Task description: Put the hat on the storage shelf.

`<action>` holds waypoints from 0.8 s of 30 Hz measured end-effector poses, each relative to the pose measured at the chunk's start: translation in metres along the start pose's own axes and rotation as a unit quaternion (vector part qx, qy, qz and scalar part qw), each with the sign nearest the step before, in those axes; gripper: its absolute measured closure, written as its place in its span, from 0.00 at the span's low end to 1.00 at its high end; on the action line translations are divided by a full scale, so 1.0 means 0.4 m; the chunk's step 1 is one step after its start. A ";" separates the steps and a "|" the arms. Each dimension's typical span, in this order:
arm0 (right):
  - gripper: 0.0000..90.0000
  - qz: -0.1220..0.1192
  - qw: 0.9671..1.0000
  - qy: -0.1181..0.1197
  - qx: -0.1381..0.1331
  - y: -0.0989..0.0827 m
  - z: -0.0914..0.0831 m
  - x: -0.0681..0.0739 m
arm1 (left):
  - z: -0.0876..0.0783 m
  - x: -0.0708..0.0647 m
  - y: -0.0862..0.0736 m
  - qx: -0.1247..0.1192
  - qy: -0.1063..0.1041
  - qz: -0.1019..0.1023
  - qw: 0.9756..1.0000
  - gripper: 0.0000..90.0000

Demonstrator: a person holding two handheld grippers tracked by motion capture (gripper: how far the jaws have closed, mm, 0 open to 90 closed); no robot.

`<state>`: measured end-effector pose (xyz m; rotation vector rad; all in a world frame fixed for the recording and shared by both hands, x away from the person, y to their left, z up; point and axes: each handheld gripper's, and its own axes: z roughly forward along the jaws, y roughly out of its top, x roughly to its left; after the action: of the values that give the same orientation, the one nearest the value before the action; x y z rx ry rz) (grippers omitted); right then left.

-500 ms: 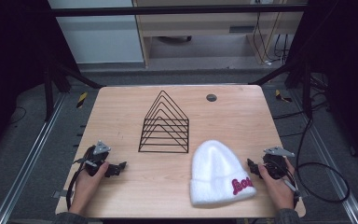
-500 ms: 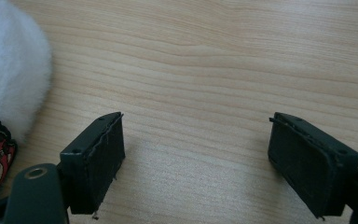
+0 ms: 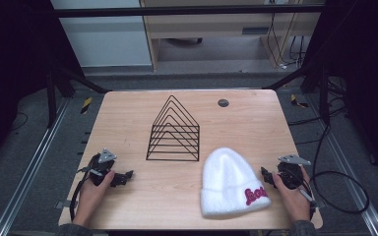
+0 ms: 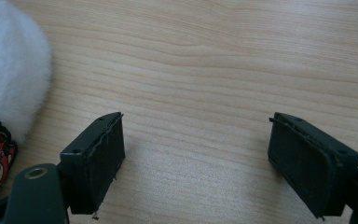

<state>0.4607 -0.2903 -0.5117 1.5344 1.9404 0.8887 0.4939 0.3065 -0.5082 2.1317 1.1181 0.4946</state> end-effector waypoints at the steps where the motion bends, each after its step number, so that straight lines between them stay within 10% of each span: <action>1: 0.20 0.000 1.000 -0.001 0.000 0.000 0.000 0.000 | -0.001 0.000 -0.001 0.000 0.000 0.000 1.000 0.00; 12: 0.26 -0.003 1.000 0.008 -0.012 0.035 -0.042 -0.002 | -0.002 0.000 -0.002 0.002 -0.001 0.000 1.000 0.00; 24: 0.26 -0.094 0.995 0.042 -0.010 0.210 -0.116 0.120 | 0.001 -0.001 0.001 0.001 0.002 -0.005 1.000 0.00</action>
<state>0.4694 -0.2396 -0.4177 1.2971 2.0889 0.9011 0.4944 0.3058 -0.5082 2.1257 1.1318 0.4941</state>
